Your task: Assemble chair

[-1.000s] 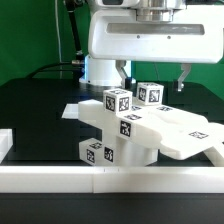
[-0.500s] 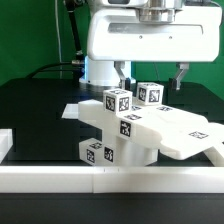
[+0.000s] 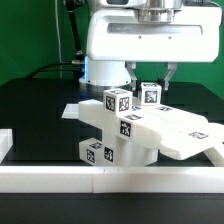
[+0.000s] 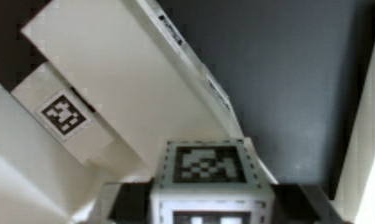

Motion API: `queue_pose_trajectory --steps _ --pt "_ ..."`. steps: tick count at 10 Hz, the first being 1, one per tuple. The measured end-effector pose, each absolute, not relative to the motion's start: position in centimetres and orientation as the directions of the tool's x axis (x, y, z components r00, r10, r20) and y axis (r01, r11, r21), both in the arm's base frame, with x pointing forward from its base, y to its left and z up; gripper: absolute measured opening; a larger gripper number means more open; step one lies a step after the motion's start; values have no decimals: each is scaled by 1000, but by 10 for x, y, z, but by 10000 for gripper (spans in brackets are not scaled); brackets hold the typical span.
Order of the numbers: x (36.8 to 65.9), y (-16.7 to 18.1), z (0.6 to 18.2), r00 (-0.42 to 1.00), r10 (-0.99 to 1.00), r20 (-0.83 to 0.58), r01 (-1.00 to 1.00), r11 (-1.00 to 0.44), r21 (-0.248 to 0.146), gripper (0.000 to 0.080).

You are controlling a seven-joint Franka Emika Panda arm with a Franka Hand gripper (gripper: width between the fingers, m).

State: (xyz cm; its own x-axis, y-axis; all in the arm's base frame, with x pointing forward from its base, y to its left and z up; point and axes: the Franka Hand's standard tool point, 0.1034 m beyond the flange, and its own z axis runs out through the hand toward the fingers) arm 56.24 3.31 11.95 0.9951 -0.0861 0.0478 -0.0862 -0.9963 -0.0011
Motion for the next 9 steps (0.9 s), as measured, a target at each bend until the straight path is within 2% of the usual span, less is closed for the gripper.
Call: queue_pose_trajectory --steps 3,7,9 --pt "563 34 119 930 -366 46 -365 -931 -16 282" --pt "563 38 119 658 -752 29 -751 -659 -42 284" --pt "564 40 119 523 -852 17 -850 -523 -60 284"
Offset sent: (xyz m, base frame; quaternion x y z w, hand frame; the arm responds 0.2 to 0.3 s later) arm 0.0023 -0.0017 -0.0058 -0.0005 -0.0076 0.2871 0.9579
